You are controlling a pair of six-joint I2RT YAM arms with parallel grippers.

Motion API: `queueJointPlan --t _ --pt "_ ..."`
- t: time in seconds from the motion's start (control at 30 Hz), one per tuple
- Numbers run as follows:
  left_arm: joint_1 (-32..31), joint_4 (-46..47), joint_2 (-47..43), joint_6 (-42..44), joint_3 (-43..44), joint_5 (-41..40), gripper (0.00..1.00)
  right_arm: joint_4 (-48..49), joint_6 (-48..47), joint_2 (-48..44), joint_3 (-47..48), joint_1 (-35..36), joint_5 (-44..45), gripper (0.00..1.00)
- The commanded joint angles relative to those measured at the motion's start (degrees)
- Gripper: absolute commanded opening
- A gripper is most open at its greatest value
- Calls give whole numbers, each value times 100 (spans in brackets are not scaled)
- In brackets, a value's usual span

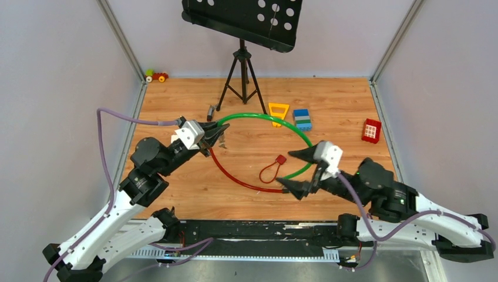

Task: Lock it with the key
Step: Lock the lock.

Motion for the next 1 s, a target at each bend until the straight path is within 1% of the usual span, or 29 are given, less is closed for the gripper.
queueJointPlan --t 0.0,0.07,0.23,0.27,0.3,0.37,0.43,0.47,0.5,0.6,0.67,0.73,0.83,0.97 --pt "10 294 -156 187 378 -389 0 1089 210 -378 -275 -15 2200 75" --pt "10 240 -184 240 387 -567 0 1144 304 -459 -410 -15 2082 75" --pt "11 26 -182 393 440 -1003 0 1389 244 -750 -746 -17 1255 75" --pt "11 23 -182 406 440 -1026 0 1528 243 -815 -818 -15 1314 75" --pt "13 38 -183 411 438 -1015 0 1605 242 -875 -903 -19 1560 76" --pt "8 65 -188 391 460 -948 0 1620 260 -863 -1006 -19 2368 77" --pt "6 73 -188 375 494 -908 0 1388 336 -604 -1013 -36 3186 79" --pt "12 73 -184 377 512 -903 0 1220 415 -442 -1009 -64 3345 81" --pt "6 79 -188 372 532 -903 0 1104 531 -310 -1039 -133 3358 84" --pt "7 66 -189 385 567 -929 0 1093 1272 -12 -1274 -550 2560 84" --pt "10 48 -195 390 587 -944 0 1390 1705 5 -1568 -729 2523 84" --pt "6 52 -228 360 577 -953 0 1892 2006 -94 -1996 -851 2712 84" --pt "6 108 -252 299 562 -960 0 2375 2453 -280 -2537 -1054 2937 82" --pt "5 178 -238 220 554 -899 0 3808 2873 -693 -3478 -1310 2500 75"
